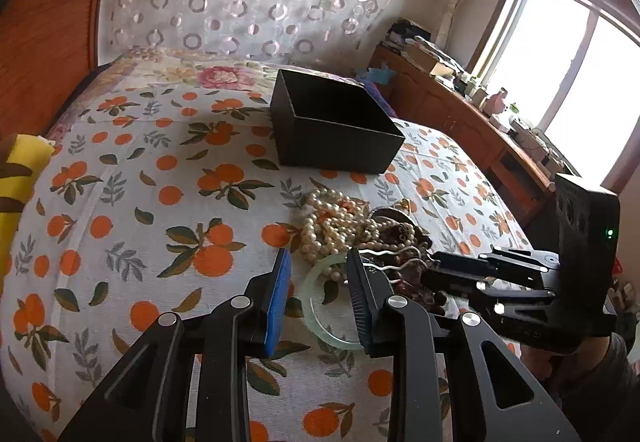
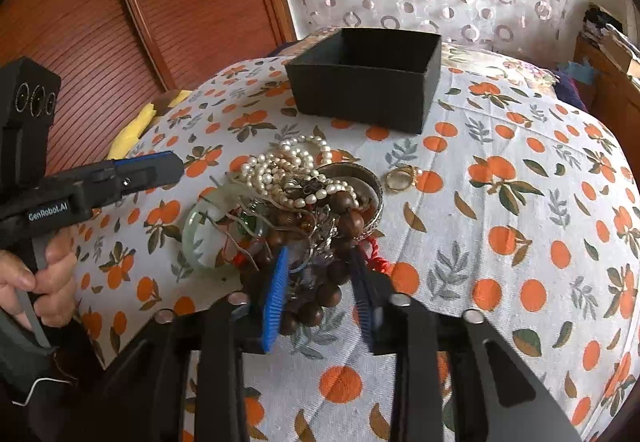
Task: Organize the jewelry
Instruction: 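Open the left tool and lower it to the pearl necklace while the right tool holds the hairpins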
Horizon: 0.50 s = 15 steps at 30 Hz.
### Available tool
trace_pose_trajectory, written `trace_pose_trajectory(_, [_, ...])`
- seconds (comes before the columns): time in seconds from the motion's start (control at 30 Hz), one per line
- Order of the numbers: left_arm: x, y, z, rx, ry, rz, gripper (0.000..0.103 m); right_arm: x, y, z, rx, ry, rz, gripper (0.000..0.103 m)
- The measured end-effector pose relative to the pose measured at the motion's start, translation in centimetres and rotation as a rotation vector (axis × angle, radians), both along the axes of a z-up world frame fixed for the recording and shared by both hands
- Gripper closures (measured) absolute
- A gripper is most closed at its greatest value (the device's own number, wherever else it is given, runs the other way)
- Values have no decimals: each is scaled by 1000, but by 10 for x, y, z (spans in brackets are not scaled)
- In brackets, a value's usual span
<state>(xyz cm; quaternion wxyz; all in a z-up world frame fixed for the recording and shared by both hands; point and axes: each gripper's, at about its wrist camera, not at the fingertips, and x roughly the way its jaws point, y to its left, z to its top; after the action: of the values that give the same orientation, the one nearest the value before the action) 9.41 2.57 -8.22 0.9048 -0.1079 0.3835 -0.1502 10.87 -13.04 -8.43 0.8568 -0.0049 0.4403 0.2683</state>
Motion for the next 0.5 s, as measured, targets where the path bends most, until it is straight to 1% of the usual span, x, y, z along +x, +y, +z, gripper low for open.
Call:
trace_pose_trajectory(0.03, [-1, -1, 0, 1, -1, -3, 76, 0, -2, 2, 7, 1, -6, 95])
trace_pose_trajectory(0.07, [0, -1, 1, 1, -1, -4, 76, 1, -4, 5, 15, -1, -7, 97])
trace_pose_trajectory(0.13, [0, -1, 1, 3, -3, -4, 76, 0, -9, 11, 23, -14, -6, 99])
trace_pose_trajectory(0.27, [2, 0, 1, 2, -1, -4, 75, -7, -22, 29, -2, -71, -19, 100])
trace_pose_trajectory(0.33, [2, -2, 0, 4, 2, -11, 74, -11, -34, 39, -13, -96, -31, 100])
trace_pose_trajectory(0.4, [3, -6, -1, 11, 4, -28, 70, -17, -46, 48, -43, -131, -51, 100])
trace_pose_trajectory(0.5, [6, -17, -1, 24, 2, -57, 70, -21, -65, 57, -80, -172, -86, 100])
